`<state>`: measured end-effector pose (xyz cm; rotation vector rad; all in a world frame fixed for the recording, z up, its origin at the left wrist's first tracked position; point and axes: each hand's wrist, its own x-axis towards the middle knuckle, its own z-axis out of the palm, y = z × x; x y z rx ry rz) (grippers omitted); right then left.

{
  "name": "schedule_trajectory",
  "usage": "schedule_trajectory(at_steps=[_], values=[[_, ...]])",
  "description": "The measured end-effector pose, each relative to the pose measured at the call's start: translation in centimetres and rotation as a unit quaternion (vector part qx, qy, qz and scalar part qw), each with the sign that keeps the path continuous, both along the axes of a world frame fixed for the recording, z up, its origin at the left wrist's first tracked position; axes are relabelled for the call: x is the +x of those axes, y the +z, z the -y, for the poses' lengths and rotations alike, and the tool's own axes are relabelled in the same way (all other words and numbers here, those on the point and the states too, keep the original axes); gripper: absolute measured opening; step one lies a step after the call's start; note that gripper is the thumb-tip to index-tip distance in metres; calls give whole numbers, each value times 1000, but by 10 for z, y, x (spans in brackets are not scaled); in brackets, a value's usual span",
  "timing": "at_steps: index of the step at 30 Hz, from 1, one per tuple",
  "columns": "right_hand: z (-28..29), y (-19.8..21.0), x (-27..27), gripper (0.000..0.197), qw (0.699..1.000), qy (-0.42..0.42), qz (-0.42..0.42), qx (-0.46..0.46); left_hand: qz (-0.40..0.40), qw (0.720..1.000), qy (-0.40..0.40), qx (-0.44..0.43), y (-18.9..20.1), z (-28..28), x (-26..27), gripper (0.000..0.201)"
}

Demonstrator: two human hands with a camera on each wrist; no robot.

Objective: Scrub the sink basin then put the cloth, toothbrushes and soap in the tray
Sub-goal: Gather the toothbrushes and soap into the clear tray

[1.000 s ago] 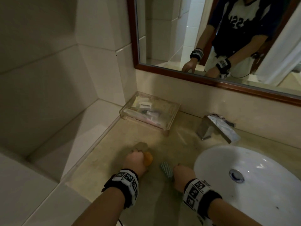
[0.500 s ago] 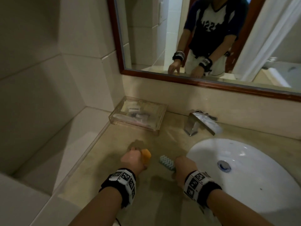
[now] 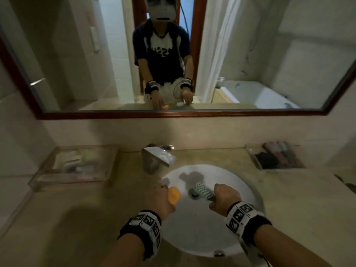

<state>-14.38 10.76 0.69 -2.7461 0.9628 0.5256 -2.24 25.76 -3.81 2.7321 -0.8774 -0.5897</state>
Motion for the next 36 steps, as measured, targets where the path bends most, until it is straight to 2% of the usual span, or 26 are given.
schedule_trajectory(at_steps=[6, 9, 13, 16, 18, 21, 26, 28, 30, 33, 36], values=[[95, 9, -62, 43, 996, -89, 15, 7, 44, 998, -52, -13, 0, 96, -38, 51], [150, 14, -90, 33, 996, -87, 16, 5, 54, 997, -48, -23, 3, 148, -53, 53], [224, 20, -119, 42, 995, -97, 27, 13, 68, 996, -48, -15, 10, 218, -74, 59], [271, 27, -136, 24, 995, -93, 15, 13, 74, 995, -64, -16, 18, 263, -90, 59], [297, 29, -140, 32, 995, -99, 23, 6, 81, 994, -74, -12, 24, 286, -98, 60], [324, 34, -135, 57, 991, -117, 57, 8, 82, 993, -83, -5, 35, 315, -94, 60], [342, 32, -129, 81, 990, -109, 92, 4, 102, 988, -118, 0, 47, 353, -72, 61], [348, 27, -125, 79, 988, -130, 87, 5, 116, 984, -135, -1, 50, 369, -64, 62], [359, 23, -122, 66, 986, -148, 71, 16, 117, 982, -149, -2, 49, 385, -59, 63], [376, 26, -116, 49, 990, -122, 64, 12, 129, 977, -169, 3, 46, 409, -59, 57], [401, 30, -109, 58, 994, -79, 74, 19, 144, 974, -176, 15, 44, 438, -54, 56]])
